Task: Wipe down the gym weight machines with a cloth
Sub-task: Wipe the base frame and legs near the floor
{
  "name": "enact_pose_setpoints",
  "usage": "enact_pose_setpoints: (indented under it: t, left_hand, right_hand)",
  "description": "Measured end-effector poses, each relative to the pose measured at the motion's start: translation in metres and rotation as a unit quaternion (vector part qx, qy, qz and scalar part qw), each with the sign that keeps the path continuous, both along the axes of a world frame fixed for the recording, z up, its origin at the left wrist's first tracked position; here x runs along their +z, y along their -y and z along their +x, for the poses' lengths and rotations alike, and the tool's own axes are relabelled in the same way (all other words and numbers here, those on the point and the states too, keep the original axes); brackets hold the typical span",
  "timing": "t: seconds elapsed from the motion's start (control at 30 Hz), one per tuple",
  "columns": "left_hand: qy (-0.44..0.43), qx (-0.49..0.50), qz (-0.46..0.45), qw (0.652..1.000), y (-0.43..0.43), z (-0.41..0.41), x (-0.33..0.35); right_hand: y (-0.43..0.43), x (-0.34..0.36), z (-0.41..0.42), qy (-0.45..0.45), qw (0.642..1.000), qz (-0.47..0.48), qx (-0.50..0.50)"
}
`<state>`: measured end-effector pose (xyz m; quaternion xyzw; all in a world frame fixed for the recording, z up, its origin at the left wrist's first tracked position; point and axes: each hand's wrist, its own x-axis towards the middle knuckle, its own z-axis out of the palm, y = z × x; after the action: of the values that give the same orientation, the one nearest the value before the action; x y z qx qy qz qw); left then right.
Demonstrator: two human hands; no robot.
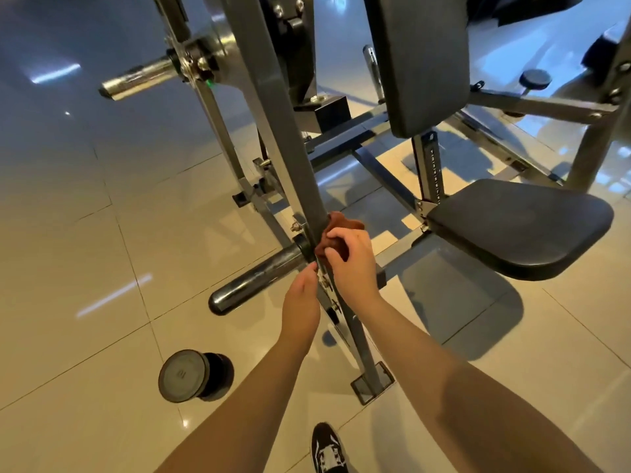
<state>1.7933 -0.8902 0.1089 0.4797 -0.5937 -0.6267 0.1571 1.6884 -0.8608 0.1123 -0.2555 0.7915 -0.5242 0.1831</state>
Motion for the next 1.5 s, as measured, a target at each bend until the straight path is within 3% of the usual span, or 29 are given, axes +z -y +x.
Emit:
enact_pose_setpoints:
  t: [0.13,0.33,0.5,0.8,1.07,1.27,1.5]
  left_hand:
    - [-0.015,0.032,0.027,0.999,0.002,-0.012,-0.020]
    - [0.007,0.037,0.002,0.999,-0.003,-0.016,-0.024]
    - [-0.019,0.079,0.009,0.997,-0.004,-0.027,-0.017]
    - [-0.009,0.108,0.049,0.993,-0.013,-0.032,-0.027]
    - [-0.023,0.142,0.019,0.989,-0.031,-0.040,-0.019]
    - [-0.018,0.129,-0.034,0.991,-0.045,-0.041,-0.045]
    - [-0.038,0.143,-0.105,0.983,-0.054,-0.046,-0.044]
  right_hand:
    - [-0.002,-0.024,-0.007,0.011,1.000,-0.005,-0.013]
    - [-0.019,-0.041,-0.003,0.066,0.996,0.064,-0.011]
    - [-0.004,-0.011,-0.010,-0.011,1.000,-0.007,0.026]
    - [-0.020,-0.039,-0.015,0.028,0.996,0.064,0.053]
    - [-0.018,-0.030,-0.026,-0.017,0.992,0.001,0.125]
    - [-0.048,-0.078,-0.025,0.018,0.986,0.070,0.151]
    - [-0.031,-0.053,-0.034,-0.034,0.981,-0.055,0.184]
